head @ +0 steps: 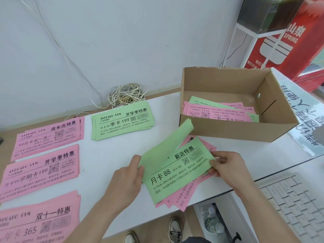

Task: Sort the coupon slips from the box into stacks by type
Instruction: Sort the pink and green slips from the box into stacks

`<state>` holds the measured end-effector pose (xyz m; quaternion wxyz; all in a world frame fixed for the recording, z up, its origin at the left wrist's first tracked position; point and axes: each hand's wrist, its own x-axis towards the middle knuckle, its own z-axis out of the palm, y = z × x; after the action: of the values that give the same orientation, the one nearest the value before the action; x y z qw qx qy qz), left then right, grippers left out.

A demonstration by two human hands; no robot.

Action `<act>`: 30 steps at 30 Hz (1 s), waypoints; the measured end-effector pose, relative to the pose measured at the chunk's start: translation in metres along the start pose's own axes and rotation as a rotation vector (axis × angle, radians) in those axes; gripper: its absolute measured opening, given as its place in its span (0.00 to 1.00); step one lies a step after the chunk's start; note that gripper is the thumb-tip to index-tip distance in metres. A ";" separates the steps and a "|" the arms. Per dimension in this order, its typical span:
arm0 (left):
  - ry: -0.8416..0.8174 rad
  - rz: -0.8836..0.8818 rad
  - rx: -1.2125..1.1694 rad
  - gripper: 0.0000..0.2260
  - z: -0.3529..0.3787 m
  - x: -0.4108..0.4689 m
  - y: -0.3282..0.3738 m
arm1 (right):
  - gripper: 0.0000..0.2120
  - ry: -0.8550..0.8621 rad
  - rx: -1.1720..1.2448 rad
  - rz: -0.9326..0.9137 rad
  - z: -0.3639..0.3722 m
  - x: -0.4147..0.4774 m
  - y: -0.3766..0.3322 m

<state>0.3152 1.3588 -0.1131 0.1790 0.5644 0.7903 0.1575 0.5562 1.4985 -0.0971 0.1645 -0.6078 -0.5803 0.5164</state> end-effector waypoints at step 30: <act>0.162 0.098 -0.114 0.23 -0.040 -0.038 -0.040 | 0.09 -0.257 0.042 -0.131 0.041 0.007 -0.073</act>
<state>0.2749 1.3081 -0.0914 0.1382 0.5769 0.7633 0.2558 0.4822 1.5079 -0.0590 0.1349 -0.4938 -0.6242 0.5902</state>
